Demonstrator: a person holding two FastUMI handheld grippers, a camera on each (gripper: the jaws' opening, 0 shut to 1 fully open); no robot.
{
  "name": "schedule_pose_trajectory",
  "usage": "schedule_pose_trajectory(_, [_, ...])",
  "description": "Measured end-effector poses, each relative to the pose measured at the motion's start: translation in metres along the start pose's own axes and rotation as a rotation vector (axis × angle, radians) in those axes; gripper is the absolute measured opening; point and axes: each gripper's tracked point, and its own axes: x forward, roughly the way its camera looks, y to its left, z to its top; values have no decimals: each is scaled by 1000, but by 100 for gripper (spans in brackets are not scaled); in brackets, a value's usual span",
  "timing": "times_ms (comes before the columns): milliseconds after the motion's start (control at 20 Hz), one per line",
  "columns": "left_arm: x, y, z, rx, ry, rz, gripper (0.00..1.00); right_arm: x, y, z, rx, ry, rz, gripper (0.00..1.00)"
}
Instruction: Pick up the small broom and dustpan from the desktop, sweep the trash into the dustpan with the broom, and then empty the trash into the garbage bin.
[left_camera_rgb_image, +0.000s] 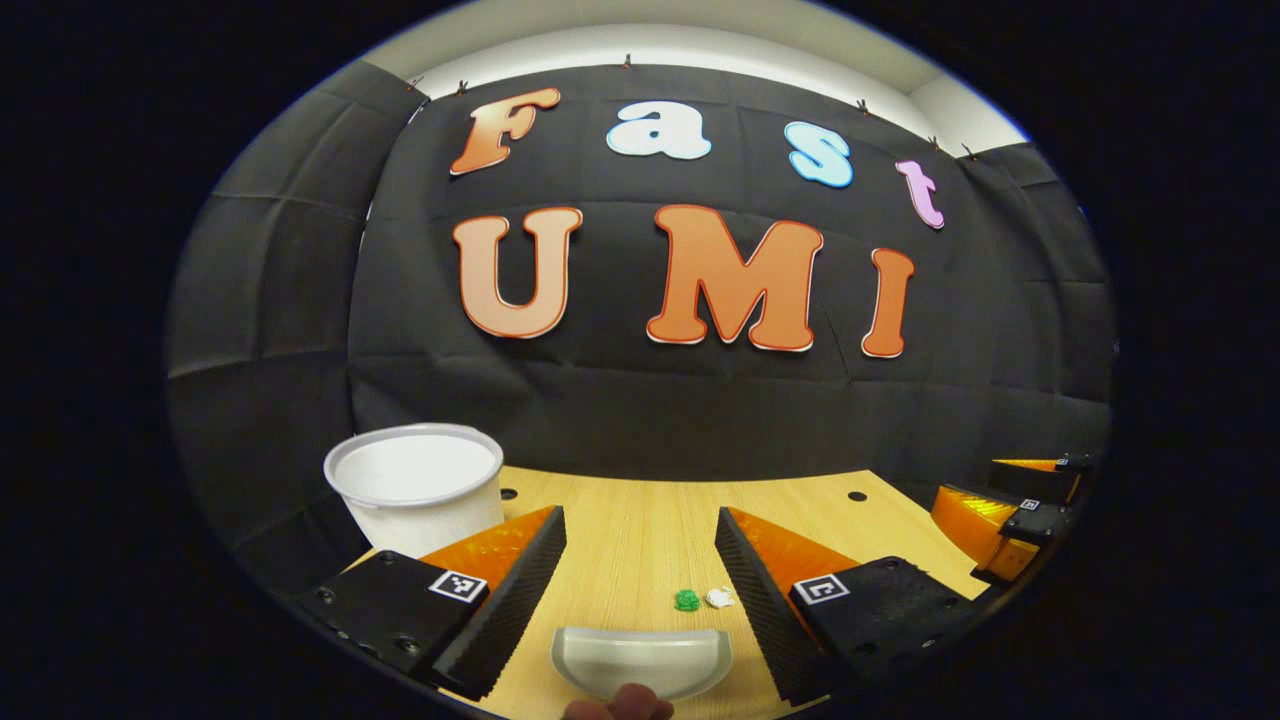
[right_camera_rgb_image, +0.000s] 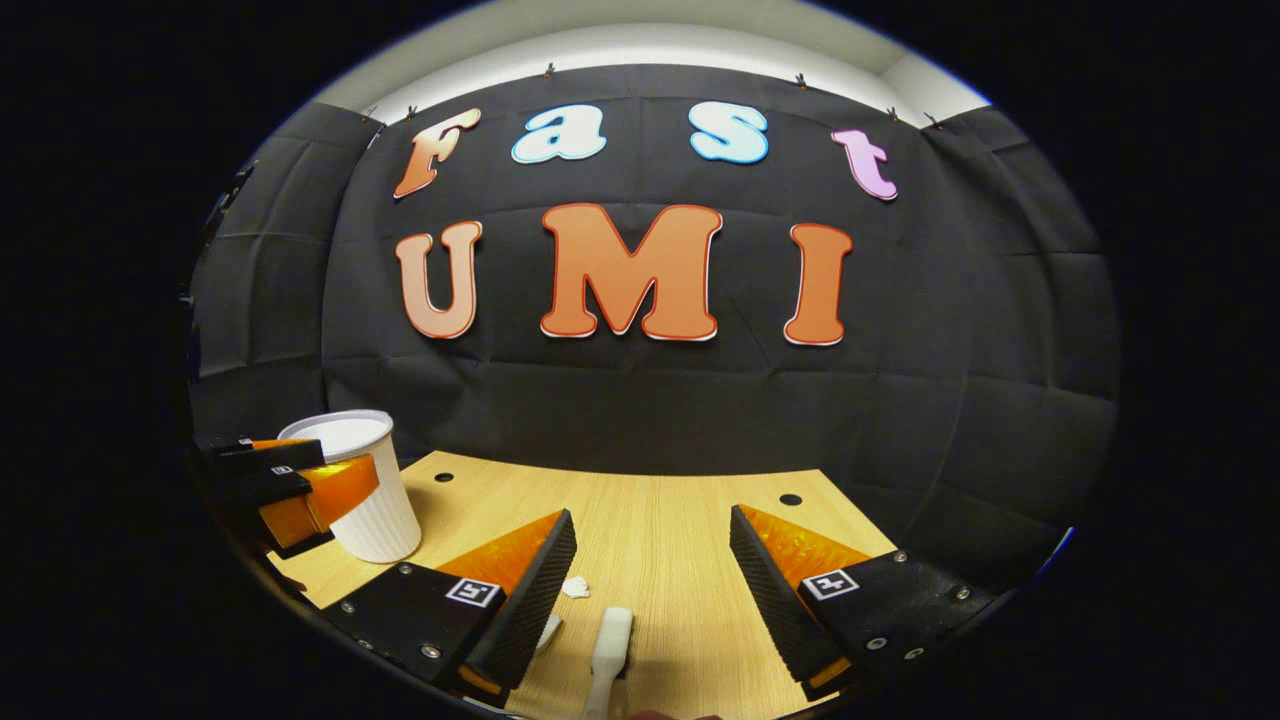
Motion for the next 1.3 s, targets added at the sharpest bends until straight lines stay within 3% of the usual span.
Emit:
schedule_pose_trajectory(400, [-1,-8,-110,-15,403,-33,96,10,14,-81,-2,258,73,94])
schedule_pose_trajectory(650, [-4,-14,-175,-77,708,-28,97,14,23,-157,-11,502,109,94])
schedule_pose_trajectory(950, [-14,-18,-183,-83,990,-72,98,10,32,-236,-43,749,140,94])
schedule_pose_trajectory(1300, [-28,-18,-191,-107,1195,-76,97,26,33,-279,-93,927,124,95])
